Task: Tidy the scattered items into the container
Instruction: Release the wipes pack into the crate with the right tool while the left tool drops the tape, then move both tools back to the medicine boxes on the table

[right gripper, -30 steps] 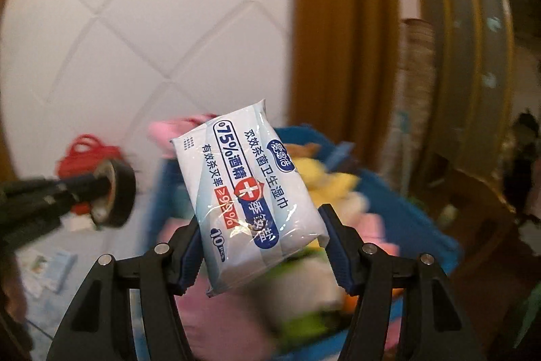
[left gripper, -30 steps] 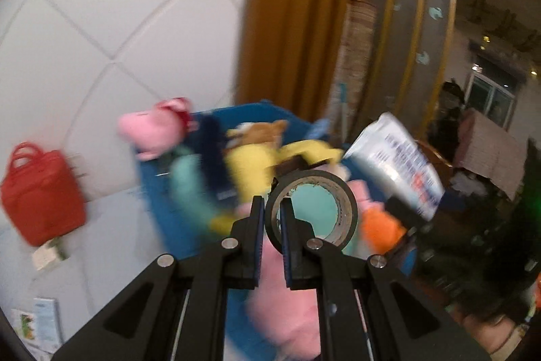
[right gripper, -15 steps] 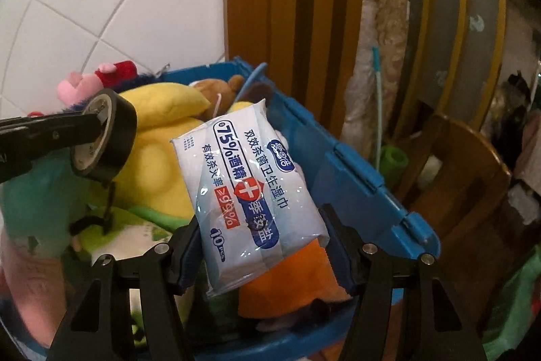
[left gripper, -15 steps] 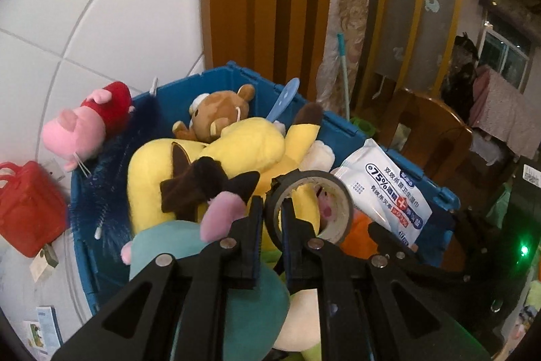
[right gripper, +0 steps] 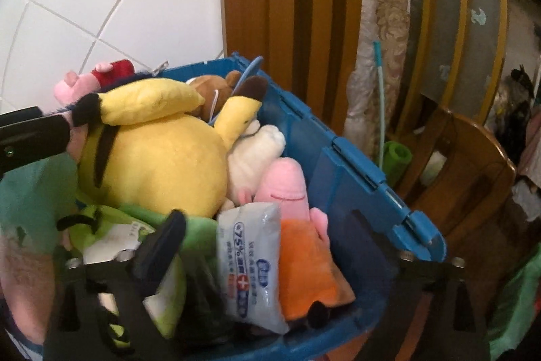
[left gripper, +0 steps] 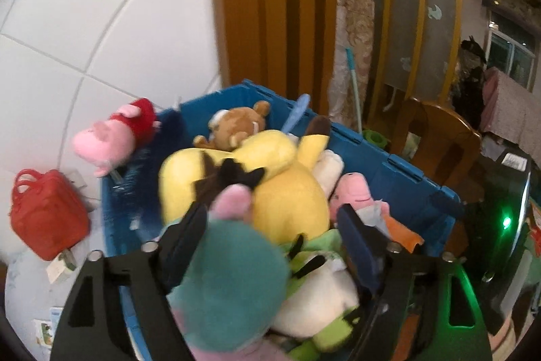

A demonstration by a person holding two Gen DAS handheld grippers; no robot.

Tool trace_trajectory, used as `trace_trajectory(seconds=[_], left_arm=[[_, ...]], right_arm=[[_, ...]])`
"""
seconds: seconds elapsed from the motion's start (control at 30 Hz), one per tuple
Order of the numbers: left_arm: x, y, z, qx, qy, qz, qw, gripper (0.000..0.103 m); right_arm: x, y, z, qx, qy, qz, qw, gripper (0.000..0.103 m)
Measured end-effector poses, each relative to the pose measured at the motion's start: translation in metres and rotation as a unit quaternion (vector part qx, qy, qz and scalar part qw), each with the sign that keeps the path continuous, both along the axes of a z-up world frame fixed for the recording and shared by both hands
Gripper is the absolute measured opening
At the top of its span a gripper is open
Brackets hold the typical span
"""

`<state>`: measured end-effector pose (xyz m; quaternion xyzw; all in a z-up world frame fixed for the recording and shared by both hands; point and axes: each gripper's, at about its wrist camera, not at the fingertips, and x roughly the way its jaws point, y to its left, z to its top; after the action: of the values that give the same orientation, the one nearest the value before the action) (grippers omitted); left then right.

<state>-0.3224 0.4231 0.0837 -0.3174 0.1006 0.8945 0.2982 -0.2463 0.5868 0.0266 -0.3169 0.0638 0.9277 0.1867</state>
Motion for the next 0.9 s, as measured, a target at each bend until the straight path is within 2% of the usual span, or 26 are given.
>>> trace_trajectory(seconds=[0.07, 0.1, 0.27, 0.47, 0.7, 0.9], left_arm=[[0.003, -0.025, -0.002, 0.002, 0.000, 0.020, 0.9998, 0.098], [0.005, -0.037, -0.003, 0.003, -0.001, 0.030, 0.9995, 0.100], [0.014, -0.100, -0.008, 0.009, -0.001, 0.081, 0.9967, 0.101], [0.024, -0.174, -0.015, 0.015, -0.003, 0.142, 0.9898, 0.101], [0.028, -0.324, -0.060, 0.015, -0.052, 0.224, 0.9731, 0.101], [0.034, -0.461, -0.112, -0.003, -0.102, 0.289, 0.9517, 0.101]], right_arm=[[0.004, -0.009, 0.008, 0.004, 0.013, 0.004, 1.000, 0.103], [0.005, -0.014, 0.013, 0.007, 0.019, 0.007, 1.000, 0.103], [0.013, -0.050, 0.036, 0.015, 0.058, 0.034, 0.998, 0.103], [0.017, -0.129, 0.058, 0.010, 0.101, 0.110, 0.989, 0.103], [0.009, -0.254, 0.058, 0.009, 0.106, 0.180, 0.978, 0.103], [-0.008, -0.373, 0.020, -0.004, 0.061, 0.232, 0.971, 0.103]])
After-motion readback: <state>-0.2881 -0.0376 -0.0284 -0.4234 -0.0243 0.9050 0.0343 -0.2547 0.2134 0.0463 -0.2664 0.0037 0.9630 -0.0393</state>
